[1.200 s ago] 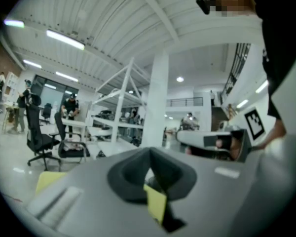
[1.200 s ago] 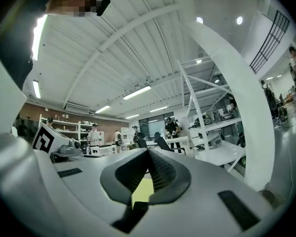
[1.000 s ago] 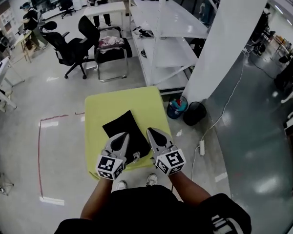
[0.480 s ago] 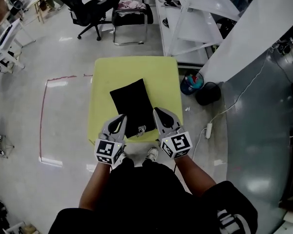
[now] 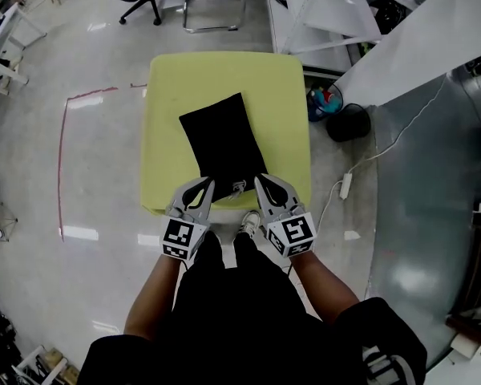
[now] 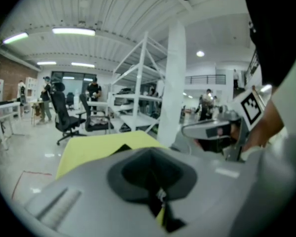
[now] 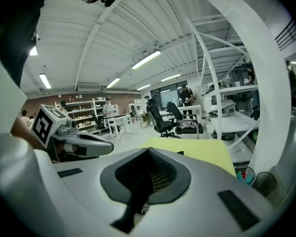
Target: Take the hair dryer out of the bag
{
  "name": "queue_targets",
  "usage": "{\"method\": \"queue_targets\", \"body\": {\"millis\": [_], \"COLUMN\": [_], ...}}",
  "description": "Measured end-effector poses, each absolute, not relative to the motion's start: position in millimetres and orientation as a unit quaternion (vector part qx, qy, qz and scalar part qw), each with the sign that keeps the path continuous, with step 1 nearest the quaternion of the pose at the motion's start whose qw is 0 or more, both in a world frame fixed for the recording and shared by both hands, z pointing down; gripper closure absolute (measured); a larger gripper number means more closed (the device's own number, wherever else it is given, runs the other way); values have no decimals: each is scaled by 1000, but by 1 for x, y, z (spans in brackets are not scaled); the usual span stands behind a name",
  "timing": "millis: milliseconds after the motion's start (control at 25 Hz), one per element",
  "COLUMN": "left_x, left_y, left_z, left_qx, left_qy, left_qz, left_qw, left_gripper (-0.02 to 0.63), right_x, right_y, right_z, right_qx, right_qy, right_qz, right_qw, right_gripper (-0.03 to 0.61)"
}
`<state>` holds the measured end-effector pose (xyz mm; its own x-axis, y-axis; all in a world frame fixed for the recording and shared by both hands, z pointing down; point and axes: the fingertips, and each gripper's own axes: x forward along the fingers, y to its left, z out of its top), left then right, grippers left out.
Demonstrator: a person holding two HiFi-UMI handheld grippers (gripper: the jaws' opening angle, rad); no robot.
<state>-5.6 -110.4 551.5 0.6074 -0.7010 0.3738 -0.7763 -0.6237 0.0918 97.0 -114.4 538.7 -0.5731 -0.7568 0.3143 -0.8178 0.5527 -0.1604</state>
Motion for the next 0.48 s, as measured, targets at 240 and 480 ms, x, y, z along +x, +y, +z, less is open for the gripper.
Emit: {"method": "queue_targets", "body": {"millis": [240,480], "left_x": [5,13], "left_y": [-106,-94], "left_z": [593,629], "left_qx": [889,884], "left_qy": [-401,-392], "left_qz": [171,206], "left_qw": [144,148], "left_gripper": [606,606], "right_x": [82,98], "right_y": [-95,-98], "right_z": [593,627], "right_qx": [432,457], "right_qy": [-872,-850], "right_qz": [180,215], "right_qw": [140,149], "right_gripper": [572,572]}}
